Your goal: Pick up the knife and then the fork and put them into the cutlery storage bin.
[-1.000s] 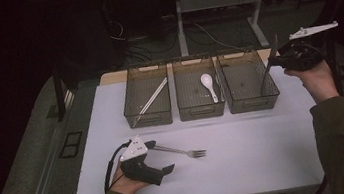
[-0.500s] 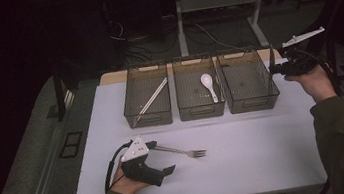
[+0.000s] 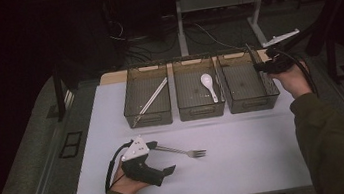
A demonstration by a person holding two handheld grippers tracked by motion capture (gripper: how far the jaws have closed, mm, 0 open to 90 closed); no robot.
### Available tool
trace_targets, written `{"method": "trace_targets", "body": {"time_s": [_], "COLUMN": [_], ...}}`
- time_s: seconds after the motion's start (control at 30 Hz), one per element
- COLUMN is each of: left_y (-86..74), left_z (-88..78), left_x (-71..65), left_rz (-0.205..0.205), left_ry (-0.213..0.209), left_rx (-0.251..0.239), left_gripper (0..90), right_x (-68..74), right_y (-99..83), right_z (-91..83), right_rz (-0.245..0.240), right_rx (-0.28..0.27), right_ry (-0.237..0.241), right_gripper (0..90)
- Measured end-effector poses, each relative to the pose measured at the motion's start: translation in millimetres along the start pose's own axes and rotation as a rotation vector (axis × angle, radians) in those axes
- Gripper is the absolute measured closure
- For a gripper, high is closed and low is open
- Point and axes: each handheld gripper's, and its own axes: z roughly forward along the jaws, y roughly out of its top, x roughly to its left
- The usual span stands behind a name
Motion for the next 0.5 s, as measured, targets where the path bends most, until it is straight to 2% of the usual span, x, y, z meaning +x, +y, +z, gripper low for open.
{"method": "trace_targets", "body": {"time_s": [0.27, 0.4, 0.5], "left_y": [0.8, 1.5, 1.3], "left_z": [0.9, 1.0, 1.3], "left_x": [-0.7, -1.0, -0.2], "left_rz": [0.005, 0.007, 0.008], "left_ry": [-0.008, -0.011, -0.013], "left_rx": [0.000, -0.005, -0.002], "left_gripper": [0.0, 0.0, 0.0], "right_x": [6.1, 8.6, 11.3], "right_y": [7.0, 6.9, 6.6], "right_z": [28.3, 42.4, 50.3], "right_rz": [-0.010, -0.021, -0.026], "right_rx": [0.050, 0.094, 0.103], "right_ry": [-0.027, -0.026, -0.028], "right_gripper": [88.7, 88.6, 88.4]}}
